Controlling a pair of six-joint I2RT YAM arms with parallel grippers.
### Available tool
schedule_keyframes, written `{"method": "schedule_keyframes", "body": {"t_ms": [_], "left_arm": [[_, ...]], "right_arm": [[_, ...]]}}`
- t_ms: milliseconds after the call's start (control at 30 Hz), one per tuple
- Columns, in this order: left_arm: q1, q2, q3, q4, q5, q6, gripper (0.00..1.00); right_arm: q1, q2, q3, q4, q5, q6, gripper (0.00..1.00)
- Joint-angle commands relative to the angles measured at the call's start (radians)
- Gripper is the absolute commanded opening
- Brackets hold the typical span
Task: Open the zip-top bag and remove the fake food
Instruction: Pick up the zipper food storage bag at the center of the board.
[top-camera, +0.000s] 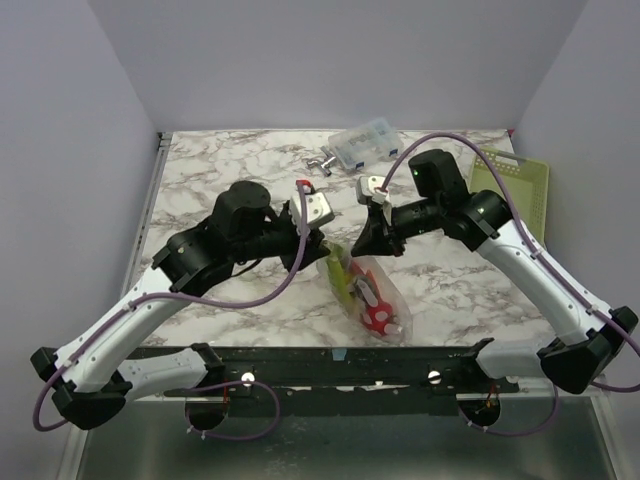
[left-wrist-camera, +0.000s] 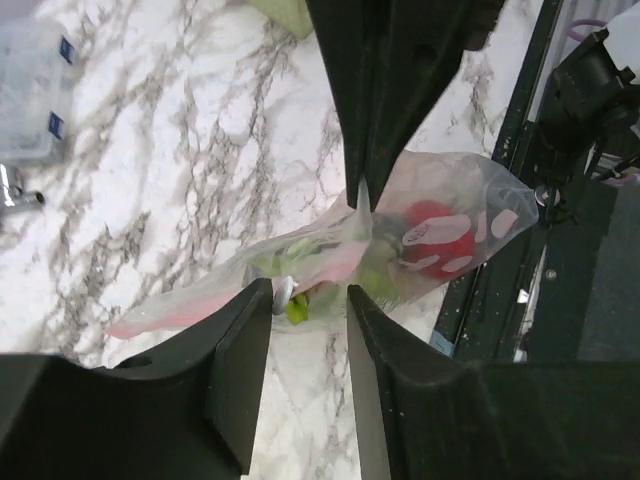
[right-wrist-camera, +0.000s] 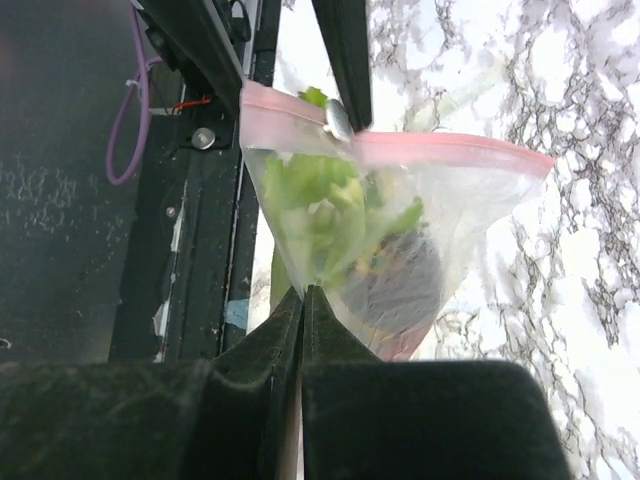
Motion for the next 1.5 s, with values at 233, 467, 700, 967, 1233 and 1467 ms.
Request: {"method": "schedule_keyframes", "body": {"t_ms": [233,467,700,967,1233,1467], "left_arm": [[-0.004,-0.118,-0.172,0.173,0.153,-0.005,0.0],[-0.002,-0.176,-0.255,0.183,0.131,0.042,0.28],[0.016,-0.356,-0.368,0.264,0.102,0.079,0.87],[0.021,-0.391,-0.506,0.331,-0.028,0.38,0.99],[0.122,-0.253,-0.477,0.432,0.027,0.475,0.95],[0.194,-0.172,-0.437,0.429,0.259,0.456,0.88]], "right_arm": [[-0.002,-0.03,-0.095,0.005,-0.165,-0.007,0.03],[-0.057,-0.088,-0.129,0.057,-0.175,0.035,0.01],[-0.077,-0.119,-0.178,0.072,-0.164,0.026,0.01],[-0.091,-0.152,-0.18,-0.02,-0.179,-0.091,0.0],[-0.119,-0.176,-0.199,-0.045,-0.205,-0.125,0.01],[-0.131,-0.182,-0.218,-0.041,-0.216,-0.129,0.0]]}}
